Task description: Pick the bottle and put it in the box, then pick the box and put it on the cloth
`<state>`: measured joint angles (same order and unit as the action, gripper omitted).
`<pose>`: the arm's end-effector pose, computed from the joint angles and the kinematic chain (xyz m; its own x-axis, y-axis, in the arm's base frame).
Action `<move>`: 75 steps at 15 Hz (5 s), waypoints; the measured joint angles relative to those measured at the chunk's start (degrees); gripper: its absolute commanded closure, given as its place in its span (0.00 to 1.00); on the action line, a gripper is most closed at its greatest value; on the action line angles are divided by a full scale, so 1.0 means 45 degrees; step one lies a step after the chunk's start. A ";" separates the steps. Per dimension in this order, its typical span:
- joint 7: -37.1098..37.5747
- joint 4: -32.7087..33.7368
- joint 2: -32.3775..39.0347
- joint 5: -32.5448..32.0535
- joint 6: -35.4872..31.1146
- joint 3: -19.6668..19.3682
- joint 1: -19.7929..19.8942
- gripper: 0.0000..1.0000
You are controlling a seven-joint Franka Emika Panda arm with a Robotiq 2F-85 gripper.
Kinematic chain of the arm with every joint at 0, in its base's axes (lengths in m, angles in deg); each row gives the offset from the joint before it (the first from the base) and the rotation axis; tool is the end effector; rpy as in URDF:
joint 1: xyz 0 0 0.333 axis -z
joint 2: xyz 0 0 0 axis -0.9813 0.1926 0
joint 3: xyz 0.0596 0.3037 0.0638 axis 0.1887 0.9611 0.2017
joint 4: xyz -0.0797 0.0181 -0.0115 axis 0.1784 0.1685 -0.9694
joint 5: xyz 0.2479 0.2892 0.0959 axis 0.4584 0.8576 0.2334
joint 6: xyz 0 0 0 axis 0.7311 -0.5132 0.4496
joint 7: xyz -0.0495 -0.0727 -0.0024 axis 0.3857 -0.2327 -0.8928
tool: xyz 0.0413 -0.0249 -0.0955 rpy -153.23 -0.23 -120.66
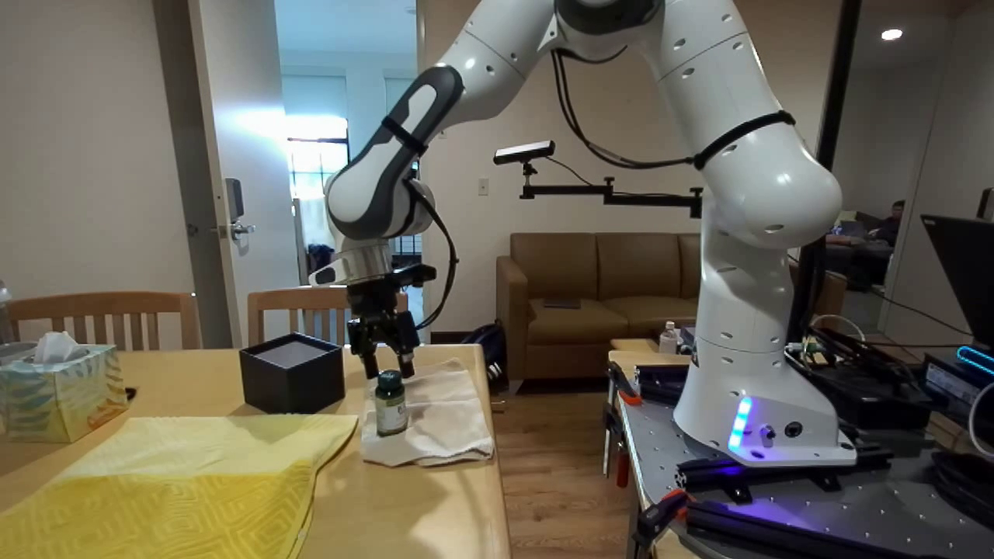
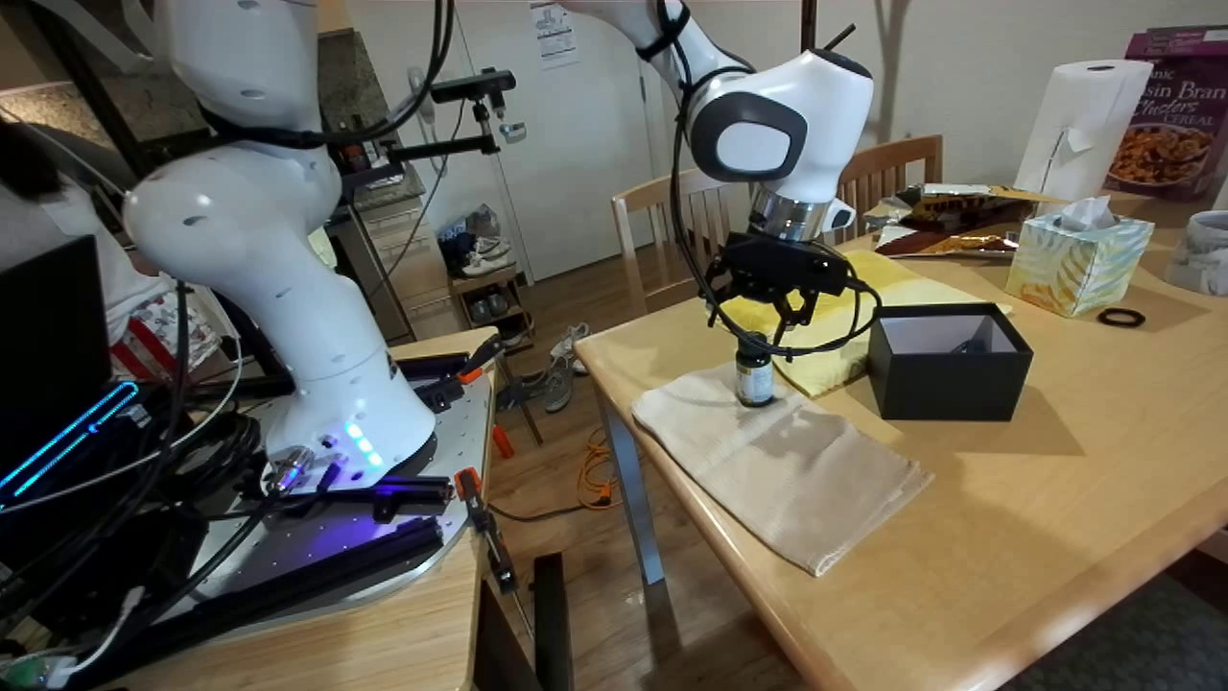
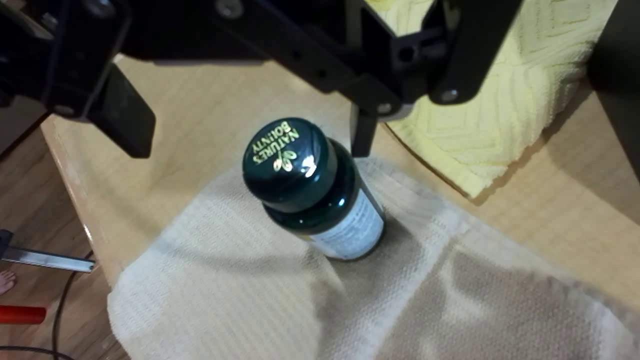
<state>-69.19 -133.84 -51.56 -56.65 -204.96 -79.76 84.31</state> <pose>0.5646 -0.0278 0.1899 0.4699 0.8820 0.0361 0.8471 -0.4390 -0.2995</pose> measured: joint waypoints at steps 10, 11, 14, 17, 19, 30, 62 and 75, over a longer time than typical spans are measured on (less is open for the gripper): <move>0.1510 -0.0173 -0.0453 -0.0071 0.0976 0.0044 0.0001 0.00; 0.1928 -0.0170 -0.0453 -0.0043 0.0990 0.0036 0.0008 0.00; 0.2974 -0.0167 -0.0453 0.0124 0.0990 0.0033 0.0068 0.00; 0.3599 -0.0157 -0.0463 0.0126 0.0976 0.0015 0.0101 0.00; 0.3610 -0.0155 -0.0540 0.0098 0.0978 0.0030 0.0100 0.00; 0.6263 -0.1014 -0.2659 0.0127 0.1639 -0.0236 0.0073 0.00; 1.0425 0.2304 0.1683 -0.1639 0.2082 -0.0190 -0.0219 0.72; 1.0323 0.2213 -0.1001 -0.3141 0.2264 0.0005 -0.0440 0.72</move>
<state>-22.74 -123.89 -56.06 -70.78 -194.77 -79.74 82.33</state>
